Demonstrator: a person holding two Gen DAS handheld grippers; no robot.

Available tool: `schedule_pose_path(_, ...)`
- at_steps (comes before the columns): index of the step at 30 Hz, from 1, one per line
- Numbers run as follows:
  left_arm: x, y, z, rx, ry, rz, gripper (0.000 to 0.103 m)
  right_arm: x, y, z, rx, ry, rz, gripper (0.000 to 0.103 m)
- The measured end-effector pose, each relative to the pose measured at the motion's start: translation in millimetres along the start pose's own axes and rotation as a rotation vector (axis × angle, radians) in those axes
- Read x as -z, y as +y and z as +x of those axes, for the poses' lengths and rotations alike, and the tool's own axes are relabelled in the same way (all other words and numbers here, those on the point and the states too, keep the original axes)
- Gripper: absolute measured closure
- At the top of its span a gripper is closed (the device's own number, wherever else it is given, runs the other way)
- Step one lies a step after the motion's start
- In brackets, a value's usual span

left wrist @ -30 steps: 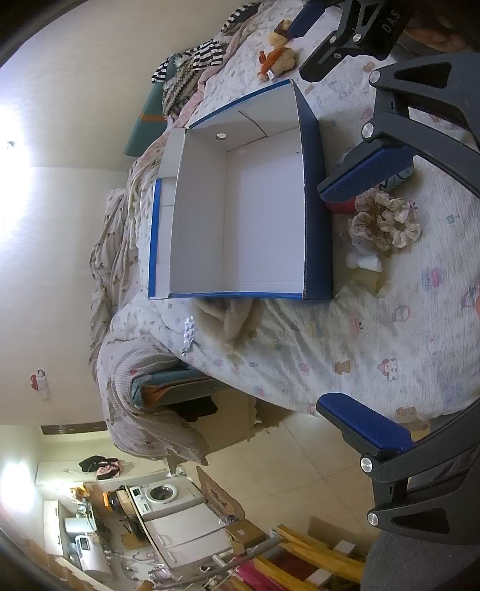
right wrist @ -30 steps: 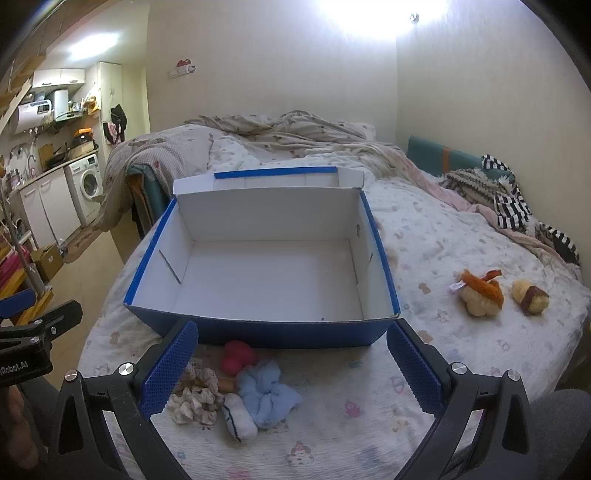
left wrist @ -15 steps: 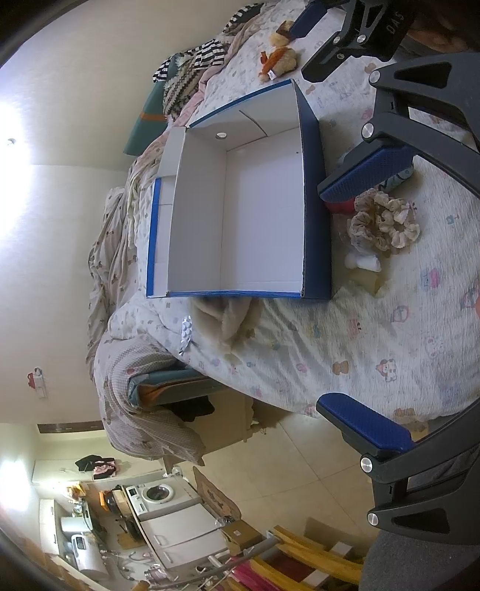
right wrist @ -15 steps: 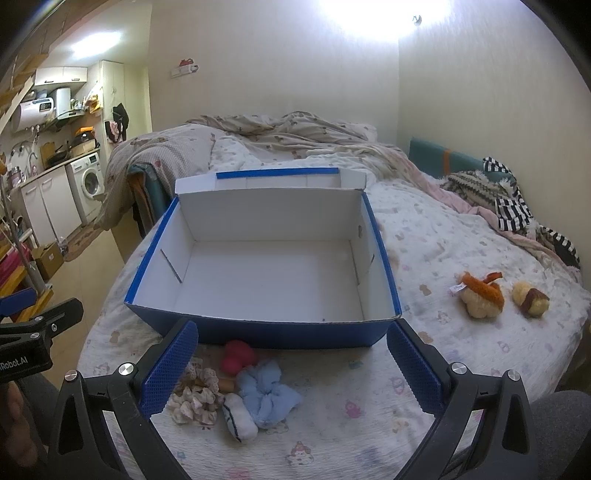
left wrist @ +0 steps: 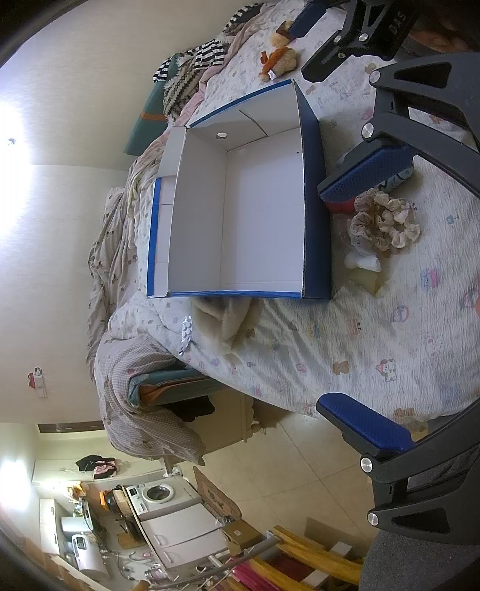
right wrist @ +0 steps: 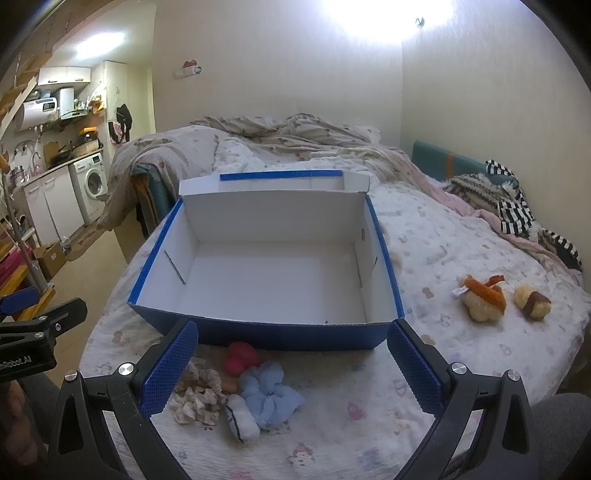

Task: Organize soft objects

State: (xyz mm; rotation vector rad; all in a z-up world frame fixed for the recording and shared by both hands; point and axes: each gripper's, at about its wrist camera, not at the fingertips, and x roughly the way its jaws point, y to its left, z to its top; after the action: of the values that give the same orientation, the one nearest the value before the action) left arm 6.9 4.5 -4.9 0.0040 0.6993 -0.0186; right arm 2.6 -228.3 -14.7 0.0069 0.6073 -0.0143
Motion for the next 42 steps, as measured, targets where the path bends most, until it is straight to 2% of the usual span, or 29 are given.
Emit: schedule_pose_path(42, 2.7, 1.2, 4.3, 0.013, 0.037, -0.014, 0.000, 0.5, 3.0, -0.7, -0.013, -0.005, -0.008, 0.000)
